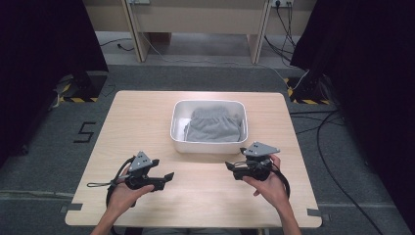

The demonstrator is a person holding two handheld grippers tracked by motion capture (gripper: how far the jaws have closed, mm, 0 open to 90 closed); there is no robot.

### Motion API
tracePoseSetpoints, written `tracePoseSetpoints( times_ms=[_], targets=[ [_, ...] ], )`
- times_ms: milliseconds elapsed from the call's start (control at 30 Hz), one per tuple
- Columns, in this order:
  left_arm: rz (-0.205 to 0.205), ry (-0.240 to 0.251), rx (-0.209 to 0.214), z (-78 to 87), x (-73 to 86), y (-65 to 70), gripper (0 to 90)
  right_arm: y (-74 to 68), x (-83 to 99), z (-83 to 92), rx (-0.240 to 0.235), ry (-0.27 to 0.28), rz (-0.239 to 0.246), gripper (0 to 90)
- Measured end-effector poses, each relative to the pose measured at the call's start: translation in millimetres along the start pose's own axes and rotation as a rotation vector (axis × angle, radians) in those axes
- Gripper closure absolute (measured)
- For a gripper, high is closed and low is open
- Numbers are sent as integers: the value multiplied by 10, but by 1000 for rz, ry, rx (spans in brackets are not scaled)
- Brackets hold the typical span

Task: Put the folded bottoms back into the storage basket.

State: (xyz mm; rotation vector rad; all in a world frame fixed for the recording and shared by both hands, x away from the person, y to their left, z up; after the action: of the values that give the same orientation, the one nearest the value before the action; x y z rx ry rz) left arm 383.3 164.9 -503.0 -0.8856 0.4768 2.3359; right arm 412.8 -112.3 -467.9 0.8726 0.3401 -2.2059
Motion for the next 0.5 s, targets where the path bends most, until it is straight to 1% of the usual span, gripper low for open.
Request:
tracePoseSetpoints(
  times_ms=[100,233,367,500],
  targets=[
    [11,-3,-1,-9,56,-32,218,0,46,-4,3,4,-7,257],
    [26,2,-4,-20,129,-76,218,12,138,-13,8,-6,-15,257],
    [31,-1,-1,-48,205,-90,214,37,233,-19,15,-4,-30,257],
    [41,-6,-1,-82,266,-101,213,51,328,-52,16,-19,-41,257]
  ],
)
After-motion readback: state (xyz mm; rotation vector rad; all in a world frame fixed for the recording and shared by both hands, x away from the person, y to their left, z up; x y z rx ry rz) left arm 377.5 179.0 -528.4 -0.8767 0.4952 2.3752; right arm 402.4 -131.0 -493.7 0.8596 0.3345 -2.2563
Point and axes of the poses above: each handheld gripper's, and its own axes: z roughly backward along the jaws, x roughly out of its underside, y roughly to its right, the point moved 8 cm from there along -z, roughly forward along the jaws, and after that the axes turned 13 degrees about -y, right-handed, at the moved point
